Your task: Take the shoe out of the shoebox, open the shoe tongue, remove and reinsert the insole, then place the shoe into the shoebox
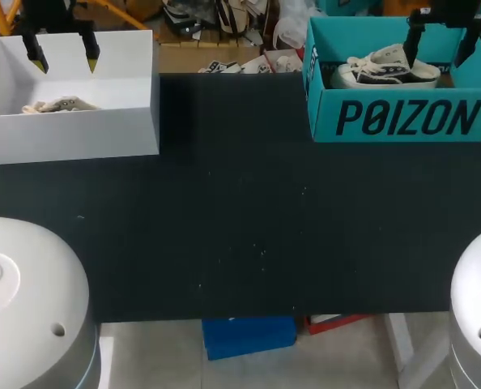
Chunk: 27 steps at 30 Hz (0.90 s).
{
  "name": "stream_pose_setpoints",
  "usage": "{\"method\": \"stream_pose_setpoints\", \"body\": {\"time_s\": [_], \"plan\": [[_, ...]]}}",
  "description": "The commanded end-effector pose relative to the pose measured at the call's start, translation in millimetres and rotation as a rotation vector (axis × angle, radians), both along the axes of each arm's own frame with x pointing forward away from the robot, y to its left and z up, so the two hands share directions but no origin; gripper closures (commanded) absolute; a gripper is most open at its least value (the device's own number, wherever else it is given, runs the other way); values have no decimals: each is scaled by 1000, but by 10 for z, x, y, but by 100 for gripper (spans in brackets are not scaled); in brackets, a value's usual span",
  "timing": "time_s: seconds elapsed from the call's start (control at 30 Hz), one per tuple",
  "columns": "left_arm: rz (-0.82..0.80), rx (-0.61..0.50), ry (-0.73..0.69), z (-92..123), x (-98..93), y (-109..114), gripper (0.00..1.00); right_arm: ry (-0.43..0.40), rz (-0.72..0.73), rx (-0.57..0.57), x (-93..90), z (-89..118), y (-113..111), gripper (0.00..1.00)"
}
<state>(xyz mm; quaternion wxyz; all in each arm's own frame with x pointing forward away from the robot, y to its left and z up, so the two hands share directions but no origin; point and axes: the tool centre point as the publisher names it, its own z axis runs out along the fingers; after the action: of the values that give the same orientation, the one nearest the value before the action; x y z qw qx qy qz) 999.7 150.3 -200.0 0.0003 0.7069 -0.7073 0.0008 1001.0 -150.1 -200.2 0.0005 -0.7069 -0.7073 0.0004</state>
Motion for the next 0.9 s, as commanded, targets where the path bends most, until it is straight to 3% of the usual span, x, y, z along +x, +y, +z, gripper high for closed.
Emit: {"method": "stream_pose_setpoints", "body": {"time_s": [0.03, 0.17, 0.27, 0.7, 0.9], "plan": [[0, 0, 0, 0, 0, 0, 0, 3, 55, -22, 7, 5, -15, 0], [0, 0, 0, 0, 0, 0, 0, -36, 401, -75, 27, 51, -61, 0], [0, 0, 0, 0, 0, 0, 0, -43, 780, -132, -38, 105, -69, 0], [0, 0, 0, 0, 0, 0, 0, -43, 780, -132, -38, 105, -69, 0], [0, 0, 0, 0, 0, 0, 0, -75, 1333, -198, 158, 162, -65, 0]]}}
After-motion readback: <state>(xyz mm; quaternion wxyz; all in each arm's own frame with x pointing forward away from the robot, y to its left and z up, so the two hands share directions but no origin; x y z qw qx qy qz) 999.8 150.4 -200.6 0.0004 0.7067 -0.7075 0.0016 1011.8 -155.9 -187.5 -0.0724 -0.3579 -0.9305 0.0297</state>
